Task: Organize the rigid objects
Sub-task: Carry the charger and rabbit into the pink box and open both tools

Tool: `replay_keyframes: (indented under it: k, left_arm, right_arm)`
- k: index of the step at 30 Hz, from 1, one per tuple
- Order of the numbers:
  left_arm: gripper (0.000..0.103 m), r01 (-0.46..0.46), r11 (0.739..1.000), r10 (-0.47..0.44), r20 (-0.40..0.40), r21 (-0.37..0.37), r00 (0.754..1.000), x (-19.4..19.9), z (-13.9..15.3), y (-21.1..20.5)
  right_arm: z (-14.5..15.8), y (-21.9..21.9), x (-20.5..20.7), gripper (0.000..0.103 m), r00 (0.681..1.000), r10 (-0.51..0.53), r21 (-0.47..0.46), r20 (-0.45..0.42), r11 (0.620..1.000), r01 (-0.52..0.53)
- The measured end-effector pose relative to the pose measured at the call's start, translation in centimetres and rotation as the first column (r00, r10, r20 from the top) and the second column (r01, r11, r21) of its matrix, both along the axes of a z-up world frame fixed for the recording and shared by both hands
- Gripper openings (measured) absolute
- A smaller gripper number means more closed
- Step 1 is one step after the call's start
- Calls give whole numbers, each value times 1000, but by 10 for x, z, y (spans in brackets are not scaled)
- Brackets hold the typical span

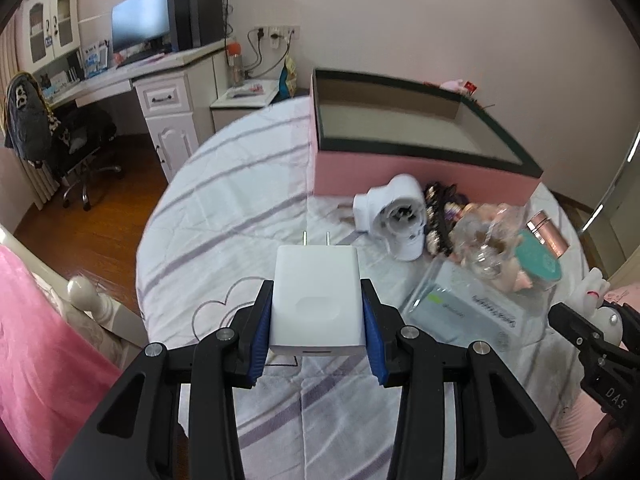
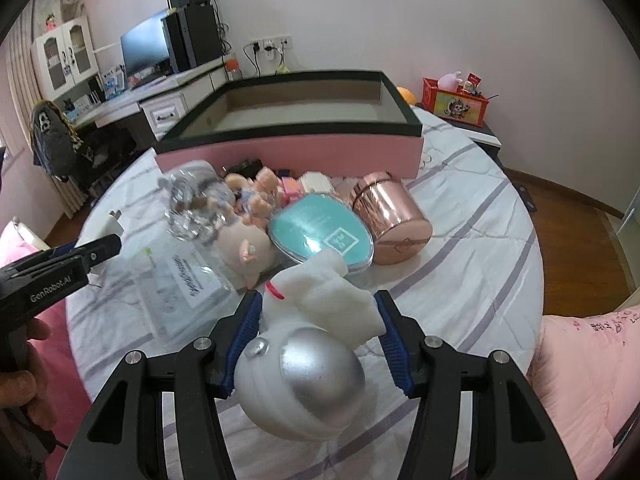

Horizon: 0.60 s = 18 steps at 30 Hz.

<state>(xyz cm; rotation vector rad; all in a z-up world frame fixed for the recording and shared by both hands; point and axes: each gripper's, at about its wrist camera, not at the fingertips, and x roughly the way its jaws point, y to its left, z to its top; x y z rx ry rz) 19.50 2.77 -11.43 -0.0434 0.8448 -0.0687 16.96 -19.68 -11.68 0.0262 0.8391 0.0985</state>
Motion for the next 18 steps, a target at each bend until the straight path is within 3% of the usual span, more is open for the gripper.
replay_keyframes:
  k: [9,15,18]
  left_arm:
    - [41,43,999,-41,101,-11,994,5,54,-7]
    - [41,94,996,-92,163,-3,982,44,86,-21]
    - [41,115,993,-110,163,-22,981,78,93,-32]
  right_arm:
    - [62,-7,6,58,993,41,61,108,997,-47]
    - [100,-8,60,58,982,86,57,170,994,-97]
    - [102,-8,98,58,982,97,58,162,993,-108]
